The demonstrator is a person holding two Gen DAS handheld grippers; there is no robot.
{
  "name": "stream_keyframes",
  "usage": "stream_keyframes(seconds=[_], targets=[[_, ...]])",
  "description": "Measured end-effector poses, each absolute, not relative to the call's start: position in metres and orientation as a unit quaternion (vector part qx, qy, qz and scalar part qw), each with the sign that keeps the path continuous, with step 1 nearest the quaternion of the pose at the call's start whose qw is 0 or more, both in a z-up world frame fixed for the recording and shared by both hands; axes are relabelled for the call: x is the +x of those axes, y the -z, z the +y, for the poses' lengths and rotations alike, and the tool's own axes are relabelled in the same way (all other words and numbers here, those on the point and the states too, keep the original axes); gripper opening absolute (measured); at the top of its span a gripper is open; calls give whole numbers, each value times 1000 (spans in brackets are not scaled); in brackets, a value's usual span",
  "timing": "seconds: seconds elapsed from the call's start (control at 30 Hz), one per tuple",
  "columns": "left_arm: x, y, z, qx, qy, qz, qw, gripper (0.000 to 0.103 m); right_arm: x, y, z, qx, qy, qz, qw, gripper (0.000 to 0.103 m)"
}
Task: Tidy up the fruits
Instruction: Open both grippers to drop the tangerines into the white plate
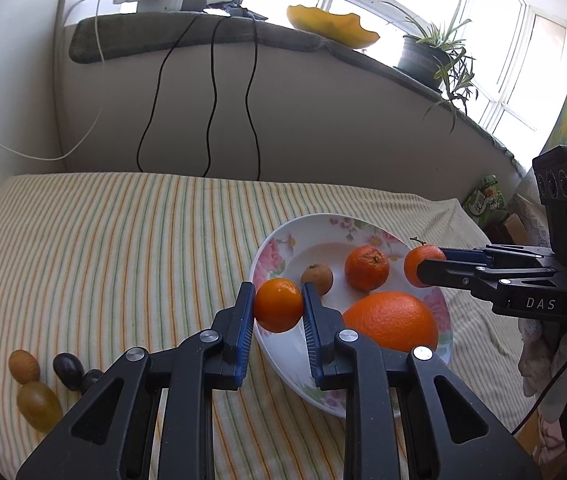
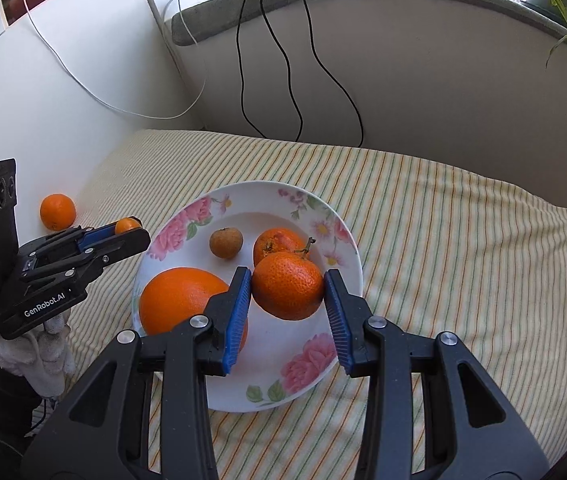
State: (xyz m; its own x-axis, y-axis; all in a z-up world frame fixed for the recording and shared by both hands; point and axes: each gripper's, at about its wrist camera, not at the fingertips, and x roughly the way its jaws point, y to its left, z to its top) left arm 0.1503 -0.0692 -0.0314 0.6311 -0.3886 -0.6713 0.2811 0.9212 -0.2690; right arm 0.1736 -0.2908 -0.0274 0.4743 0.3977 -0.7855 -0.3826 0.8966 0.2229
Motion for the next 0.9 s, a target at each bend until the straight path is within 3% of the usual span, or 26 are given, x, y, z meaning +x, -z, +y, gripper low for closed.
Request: stream_keyframes(seconds=[0.33,0.53,0.63,0.7,0.77,0.8,0.83,0.9], targets=[[153,33,-75,-64,191,393,897,22,178,32,-295,24,-231,468,852,39],[152,32,-75,-63,190,391,898,32,177,33,-297,32,-229,471,851,40],[152,31,-75,-66,188,390,899,43,177,34,-298,37,-228,473,850,40],[152,31,-74,-66,188,390,899,43,177,34,-298,38,-227,474,850,40],[152,31,-74,-66,187,390,899,47,176,32,-299,38,-225,471,852,53],[151,31,-73,-67,186,390,900,48,175,30,-299,38,-222,467,855,66],[151,31,-73,-68,186,390,900,49,174,29,-300,38,-220,461,859,72],[150,30,-73,-69,185,390,899,55,173,25,-300,39,-222,455,861,73]])
